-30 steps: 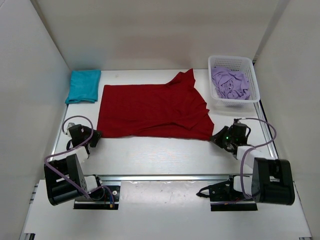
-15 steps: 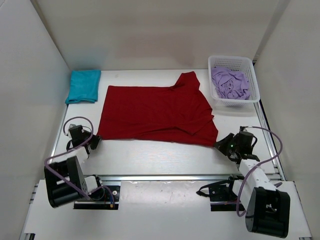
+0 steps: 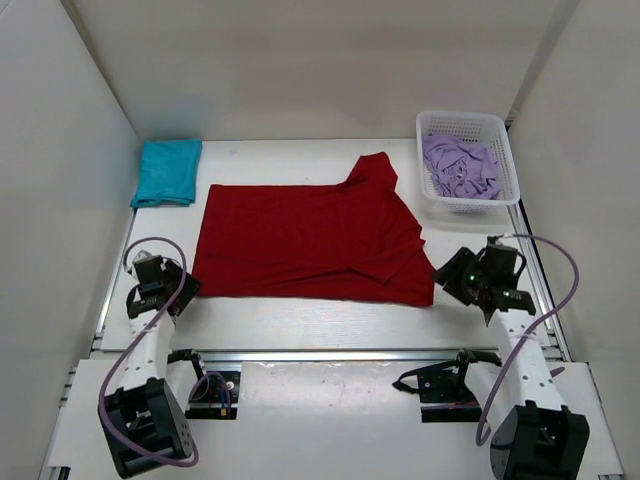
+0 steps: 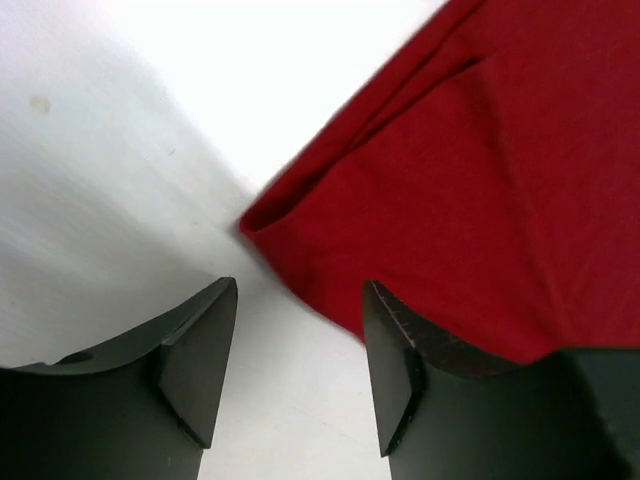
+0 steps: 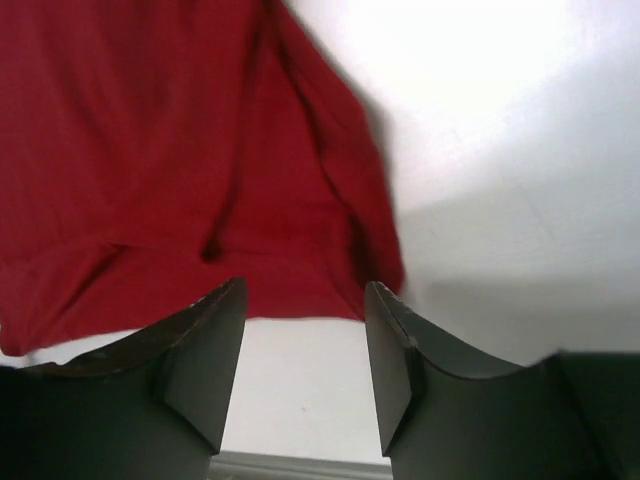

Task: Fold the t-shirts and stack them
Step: Fold the flattened tshirt in 1/3 of the way

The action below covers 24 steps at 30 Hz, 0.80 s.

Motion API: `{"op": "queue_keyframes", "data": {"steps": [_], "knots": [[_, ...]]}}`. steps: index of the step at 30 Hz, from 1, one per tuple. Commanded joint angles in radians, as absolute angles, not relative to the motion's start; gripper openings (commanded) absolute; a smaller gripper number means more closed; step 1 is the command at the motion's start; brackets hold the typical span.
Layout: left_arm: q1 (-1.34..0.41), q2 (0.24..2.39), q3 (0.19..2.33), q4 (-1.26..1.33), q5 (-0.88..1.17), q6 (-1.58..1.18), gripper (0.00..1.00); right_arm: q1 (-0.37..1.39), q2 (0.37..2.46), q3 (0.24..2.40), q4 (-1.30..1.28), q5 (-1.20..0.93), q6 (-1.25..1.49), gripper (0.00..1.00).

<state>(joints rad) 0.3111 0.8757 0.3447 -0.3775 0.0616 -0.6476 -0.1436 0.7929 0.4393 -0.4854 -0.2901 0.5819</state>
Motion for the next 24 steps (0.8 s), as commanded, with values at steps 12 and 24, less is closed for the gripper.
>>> {"op": "queue_keyframes", "data": {"steps": [12,24], "knots": [[-0.348,1.048,0.515,-0.124,-0.046,-0.598,0.44,0.298,1.211,0.612,-0.146,-0.210,0.561,0.28],[-0.512,1.103,0.396,0.068,-0.006,-0.664,0.42,0.301,1.353,0.543,0.032,-0.265,0.627,0.41]]}}
